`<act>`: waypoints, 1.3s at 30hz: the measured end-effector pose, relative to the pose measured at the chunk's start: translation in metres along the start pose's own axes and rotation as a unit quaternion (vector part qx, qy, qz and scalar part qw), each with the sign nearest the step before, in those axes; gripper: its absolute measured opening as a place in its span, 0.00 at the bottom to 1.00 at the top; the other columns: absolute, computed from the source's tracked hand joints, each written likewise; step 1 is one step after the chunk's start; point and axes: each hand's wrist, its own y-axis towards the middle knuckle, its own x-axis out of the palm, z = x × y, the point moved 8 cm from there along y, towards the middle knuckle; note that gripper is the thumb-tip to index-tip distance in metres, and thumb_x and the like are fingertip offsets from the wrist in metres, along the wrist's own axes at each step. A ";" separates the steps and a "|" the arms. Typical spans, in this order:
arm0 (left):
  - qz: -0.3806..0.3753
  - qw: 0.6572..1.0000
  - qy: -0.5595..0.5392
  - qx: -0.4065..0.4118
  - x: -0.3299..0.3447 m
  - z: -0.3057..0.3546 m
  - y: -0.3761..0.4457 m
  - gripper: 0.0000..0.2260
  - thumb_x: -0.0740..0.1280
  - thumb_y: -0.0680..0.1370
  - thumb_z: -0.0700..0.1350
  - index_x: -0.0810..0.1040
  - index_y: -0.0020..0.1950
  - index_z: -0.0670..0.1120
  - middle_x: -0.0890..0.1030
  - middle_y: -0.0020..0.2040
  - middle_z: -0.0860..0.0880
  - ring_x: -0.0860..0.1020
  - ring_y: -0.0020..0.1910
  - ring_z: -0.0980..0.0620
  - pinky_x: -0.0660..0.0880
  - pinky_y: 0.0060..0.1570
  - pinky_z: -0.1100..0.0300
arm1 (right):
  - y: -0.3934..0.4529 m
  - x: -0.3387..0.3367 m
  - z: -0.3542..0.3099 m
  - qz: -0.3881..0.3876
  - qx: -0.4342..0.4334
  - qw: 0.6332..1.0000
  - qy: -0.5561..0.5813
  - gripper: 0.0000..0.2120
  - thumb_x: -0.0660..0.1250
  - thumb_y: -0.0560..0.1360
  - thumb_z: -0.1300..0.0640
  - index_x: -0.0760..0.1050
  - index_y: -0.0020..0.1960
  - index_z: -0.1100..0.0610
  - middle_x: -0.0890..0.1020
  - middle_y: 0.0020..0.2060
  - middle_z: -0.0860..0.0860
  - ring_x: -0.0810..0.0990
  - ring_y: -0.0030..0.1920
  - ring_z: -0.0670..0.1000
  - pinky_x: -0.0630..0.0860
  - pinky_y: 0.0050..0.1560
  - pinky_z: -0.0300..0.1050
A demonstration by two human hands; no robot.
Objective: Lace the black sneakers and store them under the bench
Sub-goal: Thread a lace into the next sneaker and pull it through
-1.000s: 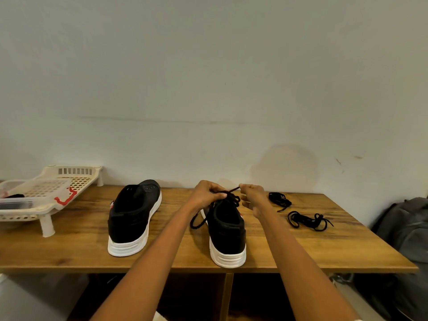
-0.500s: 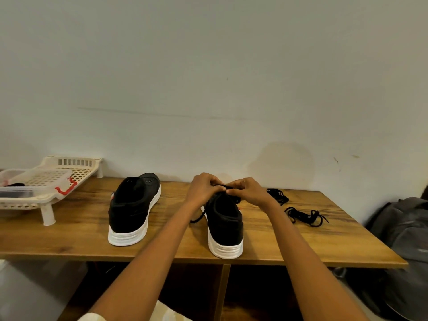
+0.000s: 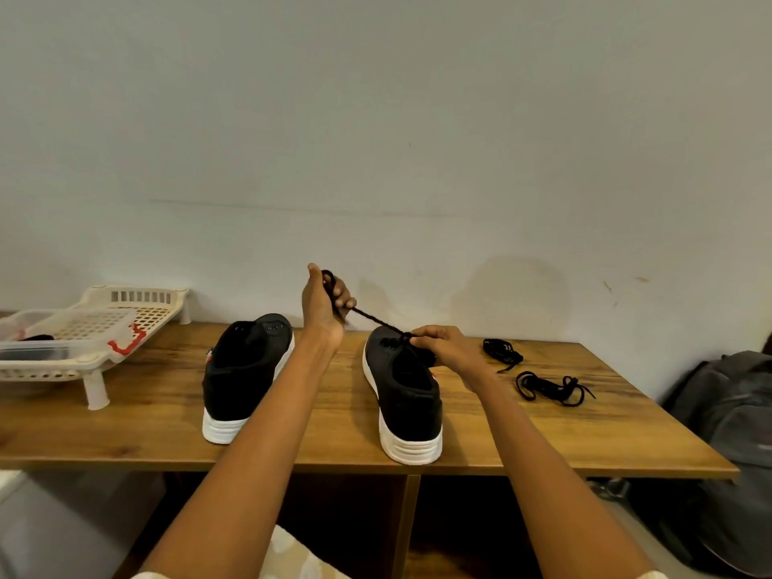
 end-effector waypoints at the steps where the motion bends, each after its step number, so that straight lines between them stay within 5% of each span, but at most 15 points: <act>1: -0.010 0.996 0.083 0.022 0.002 0.003 -0.001 0.18 0.52 0.83 0.54 0.63 0.36 0.47 0.64 0.24 0.53 0.60 0.21 0.57 0.62 0.23 0.64 | -0.001 0.001 -0.001 0.001 0.000 1.000 0.003 0.10 0.65 0.77 0.59 0.80 0.55 0.58 0.83 0.49 0.56 0.81 0.52 0.53 0.78 0.53 0.48; 3: -0.082 0.951 0.288 0.074 0.018 0.003 -0.007 0.15 0.52 0.84 0.50 0.65 0.39 0.47 0.65 0.27 0.53 0.61 0.23 0.57 0.59 0.22 0.67 | -0.002 0.001 -0.002 0.003 -0.002 1.000 0.001 0.09 0.64 0.77 0.58 0.80 0.53 0.58 0.82 0.50 0.57 0.80 0.52 0.53 0.78 0.53 0.49; 7: -0.304 0.710 0.626 0.108 0.040 -0.041 -0.023 0.08 0.59 0.81 0.41 0.75 0.45 0.45 0.77 0.36 0.51 0.73 0.36 0.55 0.68 0.38 0.67 | -0.004 0.002 -0.003 0.010 -0.008 1.000 0.007 0.12 0.65 0.77 0.54 0.80 0.51 0.62 0.82 0.48 0.61 0.80 0.46 0.51 0.76 0.45 0.43; 9: -0.341 0.642 0.680 0.094 0.036 -0.058 -0.025 0.06 0.63 0.79 0.40 0.80 0.48 0.44 0.81 0.41 0.48 0.77 0.41 0.54 0.69 0.42 0.68 | -0.004 0.003 -0.002 0.007 -0.008 1.000 0.013 0.12 0.64 0.78 0.54 0.80 0.52 0.61 0.82 0.48 0.61 0.80 0.46 0.51 0.76 0.44 0.41; 12: -0.323 0.636 0.691 0.116 0.039 -0.056 -0.022 0.04 0.66 0.77 0.39 0.81 0.49 0.44 0.83 0.43 0.46 0.78 0.40 0.55 0.70 0.42 0.70 | -0.005 0.005 -0.002 -0.008 -0.009 1.000 0.027 0.11 0.63 0.79 0.53 0.80 0.52 0.59 0.82 0.47 0.59 0.80 0.47 0.51 0.76 0.47 0.42; 16: -0.311 0.647 0.688 0.104 0.041 -0.057 -0.021 0.10 0.68 0.76 0.39 0.69 0.51 0.46 0.83 0.38 0.48 0.80 0.37 0.54 0.73 0.44 0.64 | -0.007 0.006 -0.001 -0.026 -0.013 0.999 0.038 0.11 0.63 0.79 0.52 0.80 0.51 0.58 0.83 0.46 0.55 0.81 0.47 0.49 0.77 0.49 0.41; 22: -0.305 0.643 0.692 0.122 0.040 -0.050 -0.017 0.03 0.71 0.73 0.39 0.83 0.46 0.43 0.84 0.44 0.46 0.81 0.43 0.54 0.68 0.40 0.79 | -0.005 0.007 0.000 -0.030 0.004 0.999 0.040 0.12 0.62 0.79 0.53 0.80 0.52 0.58 0.82 0.45 0.55 0.80 0.49 0.51 0.76 0.50 0.44; 29: -0.237 0.675 0.686 0.134 0.034 -0.052 -0.021 0.11 0.71 0.73 0.43 0.77 0.54 0.45 0.81 0.44 0.47 0.78 0.45 0.50 0.75 0.48 0.58 | -0.012 0.006 -0.010 -0.051 -0.024 0.998 0.021 0.09 0.68 0.75 0.55 0.79 0.52 0.58 0.83 0.44 0.53 0.81 0.45 0.47 0.77 0.44 0.36; 33: -0.208 0.553 0.786 0.181 0.041 -0.049 -0.019 0.12 0.70 0.74 0.52 0.82 0.56 0.52 0.76 0.55 0.49 0.68 0.59 0.50 0.61 0.58 0.54 | -0.009 0.003 -0.019 -0.013 -0.062 0.997 -0.046 0.02 0.69 0.74 0.56 0.79 0.45 0.55 0.82 0.43 0.54 0.81 0.46 0.50 0.79 0.49 0.45; 34: -0.201 0.545 0.795 0.178 0.041 -0.049 -0.017 0.11 0.70 0.73 0.53 0.82 0.54 0.53 0.75 0.56 0.50 0.68 0.60 0.51 0.59 0.57 0.54 | -0.008 0.002 -0.020 0.002 -0.071 0.995 -0.077 0.02 0.68 0.74 0.56 0.79 0.45 0.54 0.82 0.43 0.53 0.81 0.46 0.50 0.79 0.49 0.47; 36: -0.204 0.575 0.779 0.143 0.034 -0.051 -0.013 0.10 0.70 0.73 0.53 0.83 0.51 0.52 0.79 0.53 0.52 0.72 0.58 0.52 0.59 0.55 0.53 | -0.006 0.004 -0.022 0.027 -0.088 0.987 -0.135 0.03 0.66 0.75 0.57 0.78 0.47 0.55 0.81 0.42 0.52 0.81 0.45 0.52 0.78 0.45 0.48; 39: -0.227 0.682 0.693 0.044 0.023 -0.056 -0.008 0.12 0.70 0.73 0.54 0.85 0.47 0.47 0.84 0.45 0.48 0.80 0.49 0.50 0.70 0.56 0.52 | -0.005 0.005 -0.023 0.071 -0.107 0.975 -0.180 0.04 0.64 0.74 0.57 0.76 0.47 0.56 0.81 0.42 0.50 0.80 0.46 0.52 0.76 0.44 0.49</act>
